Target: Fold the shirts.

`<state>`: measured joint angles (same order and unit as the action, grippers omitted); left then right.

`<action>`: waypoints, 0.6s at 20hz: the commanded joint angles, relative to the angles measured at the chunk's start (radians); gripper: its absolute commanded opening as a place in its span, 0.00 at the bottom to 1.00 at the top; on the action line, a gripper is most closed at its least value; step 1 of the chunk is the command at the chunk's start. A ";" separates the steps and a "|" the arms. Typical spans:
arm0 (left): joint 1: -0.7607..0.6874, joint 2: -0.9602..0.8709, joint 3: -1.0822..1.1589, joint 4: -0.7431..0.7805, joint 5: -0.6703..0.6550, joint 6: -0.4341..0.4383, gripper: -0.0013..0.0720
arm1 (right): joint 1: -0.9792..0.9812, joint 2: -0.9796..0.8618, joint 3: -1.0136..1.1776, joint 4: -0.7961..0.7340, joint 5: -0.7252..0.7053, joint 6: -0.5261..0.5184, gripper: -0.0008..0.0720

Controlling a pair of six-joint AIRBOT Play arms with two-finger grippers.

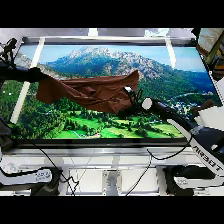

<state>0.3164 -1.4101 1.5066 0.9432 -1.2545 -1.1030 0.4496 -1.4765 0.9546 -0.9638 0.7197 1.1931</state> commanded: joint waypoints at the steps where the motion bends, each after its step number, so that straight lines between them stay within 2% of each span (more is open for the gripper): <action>1: 0.001 -0.001 -0.001 0.000 0.000 0.000 0.04 | 0.009 -0.041 0.000 0.014 -0.021 0.014 0.46; 3: 0.001 -0.001 -0.001 0.000 0.000 0.000 0.04 | 0.023 -0.050 0.000 0.020 -0.083 0.014 0.29; 5: 0.001 -0.001 -0.001 0.000 0.000 0.000 0.04 | 0.035 -0.050 0.007 0.035 -0.161 0.014 0.05; 9: 0.001 -0.001 -0.001 0.000 0.001 0.000 0.04 | 0.036 -0.046 0.102 0.001 -0.221 0.014 0.05; 12: 0.001 -0.001 -0.001 0.000 0.002 0.000 0.04 | 0.031 -0.024 0.239 -0.186 -0.218 0.042 0.05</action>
<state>0.3164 -1.4101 1.5063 0.9428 -1.2541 -1.1030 0.4831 -1.5143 1.0939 -1.0080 0.5274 1.2087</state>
